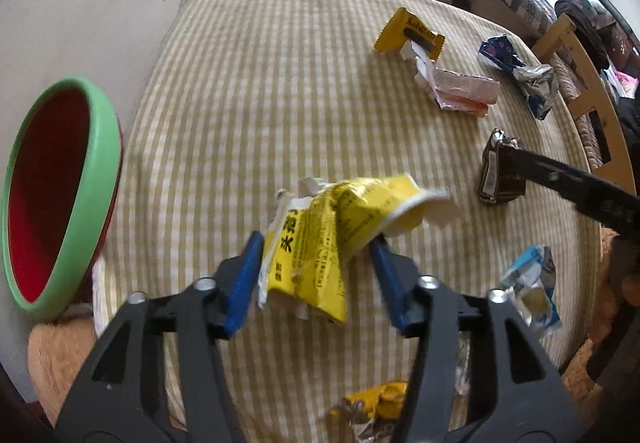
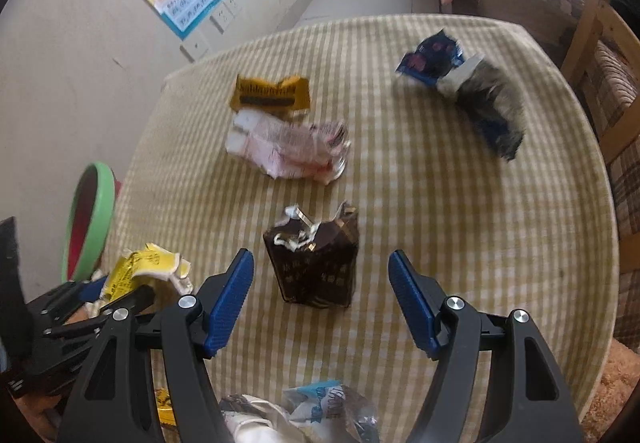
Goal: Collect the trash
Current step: 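Grasp the yellow paper wrapper with the left gripper, then grasp the brown chocolate wrapper with the right gripper while the left holds its wrapper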
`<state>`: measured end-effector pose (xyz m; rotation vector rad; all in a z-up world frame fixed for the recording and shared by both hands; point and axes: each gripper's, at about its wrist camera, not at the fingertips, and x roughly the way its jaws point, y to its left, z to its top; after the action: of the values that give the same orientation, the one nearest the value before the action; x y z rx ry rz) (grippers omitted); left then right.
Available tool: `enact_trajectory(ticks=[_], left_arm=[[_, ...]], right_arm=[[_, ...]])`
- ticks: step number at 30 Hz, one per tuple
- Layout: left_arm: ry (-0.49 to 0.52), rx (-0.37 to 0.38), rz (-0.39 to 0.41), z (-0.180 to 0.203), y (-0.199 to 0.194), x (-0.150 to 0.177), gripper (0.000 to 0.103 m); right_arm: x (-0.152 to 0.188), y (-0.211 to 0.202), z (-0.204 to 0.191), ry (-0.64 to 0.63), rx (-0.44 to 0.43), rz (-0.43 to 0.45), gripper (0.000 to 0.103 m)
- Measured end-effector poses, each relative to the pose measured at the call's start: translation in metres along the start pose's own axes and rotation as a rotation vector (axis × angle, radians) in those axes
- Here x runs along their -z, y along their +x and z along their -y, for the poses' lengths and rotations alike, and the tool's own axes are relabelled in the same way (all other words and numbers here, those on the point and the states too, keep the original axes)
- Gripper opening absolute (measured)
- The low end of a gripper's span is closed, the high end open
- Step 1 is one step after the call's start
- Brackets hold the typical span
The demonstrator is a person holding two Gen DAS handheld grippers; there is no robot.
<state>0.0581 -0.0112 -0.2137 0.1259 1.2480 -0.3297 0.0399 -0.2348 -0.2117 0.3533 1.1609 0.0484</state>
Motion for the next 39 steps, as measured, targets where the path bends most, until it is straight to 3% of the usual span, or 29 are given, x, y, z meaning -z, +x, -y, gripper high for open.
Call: enact_trajectory(ticks=[8, 10, 14, 15, 20, 23, 28, 39], left_arm=[[0.088, 0.005, 0.024, 0.015, 0.006, -0.006, 0.065], [0.095, 0.012, 0.006, 0.017, 0.014, -0.008, 0.065], [0.083, 0.022, -0.028, 0.016, 0.024, -0.007, 0.05], [0.074, 0.027, -0.025, 0.013, 0.023, -0.005, 0.049], [0.0, 0.034, 0.015, -0.002, 0.005, -0.001, 0.048], [-0.033, 0.03, 0.061, -0.008, -0.012, 0.0, 0.048], [-0.065, 0.003, 0.126, -0.013, -0.037, 0.0, 0.048], [-0.072, 0.033, 0.193, -0.004, -0.064, -0.009, 0.048]], right_arm=[[0.002, 0.009, 0.001, -0.007, 0.019, 0.001, 0.066], [0.002, 0.008, 0.004, 0.001, 0.013, 0.005, 0.059], [0.001, 0.009, 0.008, 0.036, -0.03, -0.01, 0.02], [0.001, 0.008, 0.01, 0.044, -0.039, -0.008, 0.019], [0.0, 0.005, 0.011, 0.042, -0.031, 0.013, 0.024], [0.0, 0.001, 0.011, 0.042, -0.021, 0.037, 0.053], [-0.003, -0.01, 0.007, 0.032, -0.028, 0.095, 0.057], [0.0, 0.016, 0.001, -0.018, -0.006, 0.032, 0.055]])
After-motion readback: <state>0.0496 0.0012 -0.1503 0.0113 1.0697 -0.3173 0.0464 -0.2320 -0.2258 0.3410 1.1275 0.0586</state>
